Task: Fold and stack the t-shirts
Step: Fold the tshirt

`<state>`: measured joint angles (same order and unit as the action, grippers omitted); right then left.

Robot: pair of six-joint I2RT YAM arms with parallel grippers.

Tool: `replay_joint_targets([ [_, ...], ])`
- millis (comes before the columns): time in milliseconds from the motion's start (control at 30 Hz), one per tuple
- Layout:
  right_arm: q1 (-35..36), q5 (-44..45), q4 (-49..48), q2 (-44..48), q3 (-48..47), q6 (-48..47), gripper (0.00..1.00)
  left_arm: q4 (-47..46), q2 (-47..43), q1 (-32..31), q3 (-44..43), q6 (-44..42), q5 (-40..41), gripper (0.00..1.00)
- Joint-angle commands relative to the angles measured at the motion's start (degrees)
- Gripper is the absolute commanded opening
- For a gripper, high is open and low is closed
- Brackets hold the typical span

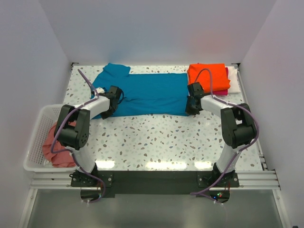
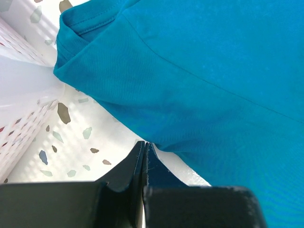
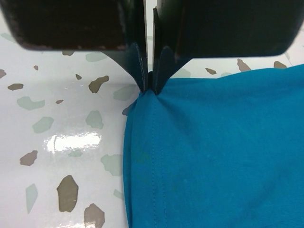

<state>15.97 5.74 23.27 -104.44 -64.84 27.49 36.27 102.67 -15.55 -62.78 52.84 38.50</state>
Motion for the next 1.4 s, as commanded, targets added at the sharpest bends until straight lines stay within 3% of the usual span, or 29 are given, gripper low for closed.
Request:
replay_joint_targets([
  [0, -0.2, 4.4, 3.4, 2.4, -1.0, -0.7, 0.0, -1.6, -2.3, -0.3, -0.1, -1.0, 0.0, 0.0],
  [367, -9.5, -3.3, 6.5, 20.7, 9.6, -2.0, 0.0, -0.7, -11.6, -3.0, 7.1, 0.2, -2.7, 0.0],
  [667, -11.7, -5.6, 13.1, 34.3, 18.2, -0.9, 0.02, 3.4, -24.5, -6.9, 16.7, 7.4, -4.6, 0.0],
  [767, -11.9, -7.4, 12.7, 36.7, 20.6, 0.0, 0.06, 0.8, -28.6, -6.9, 19.5, 5.5, -6.7, 0.0],
  [867, -11.9, -9.4, 11.8, 36.5, 21.6, 0.6, 0.06, -0.2, -29.6, -6.9, 18.8, 5.6, -6.5, 0.31],
  [900, -11.9, -9.9, 11.1, 36.3, 21.7, 1.1, 0.06, -0.6, -29.2, -6.9, 18.8, 5.5, -6.2, 0.47],
  [967, -11.9, -10.8, 10.1, 35.6, 21.7, 1.3, 0.05, -1.3, -28.3, -6.9, 18.3, 5.5, -5.7, 0.57],
  [1167, -11.9, -10.7, 9.6, 34.0, 20.5, 0.6, 0.04, -1.9, -17.7, -6.9, 14.7, 7.4, -2.2, 0.62],
  [1367, -12.0, -9.4, 9.3, 33.3, 19.9, -0.7, 0.03, -3.3, -12.7, -6.9, 12.5, 8.8, 0.7, 0.64],
])
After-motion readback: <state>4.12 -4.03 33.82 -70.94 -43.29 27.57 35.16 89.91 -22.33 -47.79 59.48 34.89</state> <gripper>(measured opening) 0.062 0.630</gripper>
